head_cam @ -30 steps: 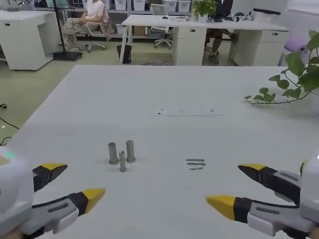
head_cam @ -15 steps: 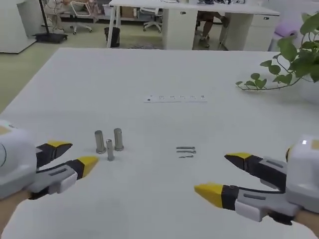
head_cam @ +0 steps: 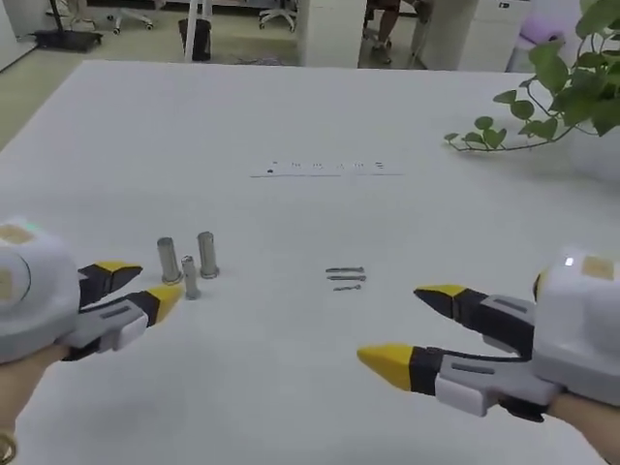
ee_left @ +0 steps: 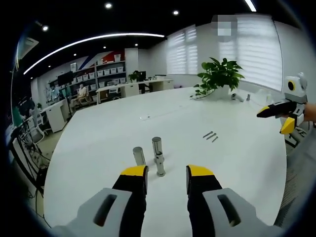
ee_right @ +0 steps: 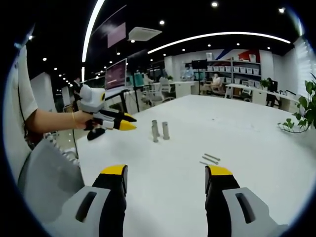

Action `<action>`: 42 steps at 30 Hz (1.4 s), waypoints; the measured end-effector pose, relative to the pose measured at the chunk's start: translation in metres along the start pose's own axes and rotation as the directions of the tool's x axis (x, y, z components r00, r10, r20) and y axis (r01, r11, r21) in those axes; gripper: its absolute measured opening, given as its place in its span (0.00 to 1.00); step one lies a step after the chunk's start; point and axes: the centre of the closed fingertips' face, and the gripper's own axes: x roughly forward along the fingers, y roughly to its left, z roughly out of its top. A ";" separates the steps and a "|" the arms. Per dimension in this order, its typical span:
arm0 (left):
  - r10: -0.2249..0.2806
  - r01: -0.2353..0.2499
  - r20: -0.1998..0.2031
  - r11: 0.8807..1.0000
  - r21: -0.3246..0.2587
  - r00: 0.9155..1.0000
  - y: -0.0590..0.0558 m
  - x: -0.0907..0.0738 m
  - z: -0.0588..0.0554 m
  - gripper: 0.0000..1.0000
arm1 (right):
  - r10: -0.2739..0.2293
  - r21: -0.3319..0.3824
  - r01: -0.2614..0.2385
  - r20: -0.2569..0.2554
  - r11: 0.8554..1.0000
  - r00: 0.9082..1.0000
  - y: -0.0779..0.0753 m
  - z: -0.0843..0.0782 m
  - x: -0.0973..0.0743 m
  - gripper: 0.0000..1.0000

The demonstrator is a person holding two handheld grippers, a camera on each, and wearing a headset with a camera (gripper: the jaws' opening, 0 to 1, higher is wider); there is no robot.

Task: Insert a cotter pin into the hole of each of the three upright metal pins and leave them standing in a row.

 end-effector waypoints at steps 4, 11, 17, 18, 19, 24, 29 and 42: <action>-0.011 0.011 -0.004 1.000 0.003 1.000 0.002 0.012 -0.001 0.28 | 0.005 0.007 -0.005 0.001 1.000 1.000 -0.001 0.000 0.002 0.65; -0.026 0.027 -0.010 1.000 0.003 1.000 0.008 0.033 -0.002 0.25 | 0.012 0.014 -0.011 -0.007 1.000 1.000 -0.003 -0.002 0.007 0.65; -0.040 0.040 -0.032 0.999 0.012 0.999 0.009 0.050 -0.010 0.23 | 0.024 0.019 -0.024 -0.019 1.000 1.000 -0.005 -0.007 0.010 0.64; -0.040 0.041 -0.035 0.999 0.012 0.999 0.010 0.052 -0.012 0.23 | 0.026 0.019 -0.026 -0.019 0.999 0.999 -0.005 -0.007 0.011 0.64; -0.042 0.043 -0.038 0.999 0.011 0.998 0.010 0.055 -0.013 0.22 | 0.028 0.021 -0.028 -0.019 0.999 0.999 -0.006 -0.007 0.011 0.64; -0.047 0.048 -0.054 0.999 0.013 0.997 0.011 0.065 -0.018 0.20 | 0.035 0.032 -0.034 -0.023 0.999 0.999 -0.008 -0.011 0.015 0.64; -0.059 0.059 -0.065 0.998 0.007 0.996 0.010 0.072 -0.022 0.16 | 0.039 0.035 -0.038 -0.028 0.999 0.999 -0.012 -0.013 0.018 0.64; -0.050 0.051 -0.081 0.999 0.014 0.996 0.011 0.077 -0.027 0.08 | 0.049 0.037 -0.048 -0.035 0.998 0.998 -0.018 -0.015 0.024 0.64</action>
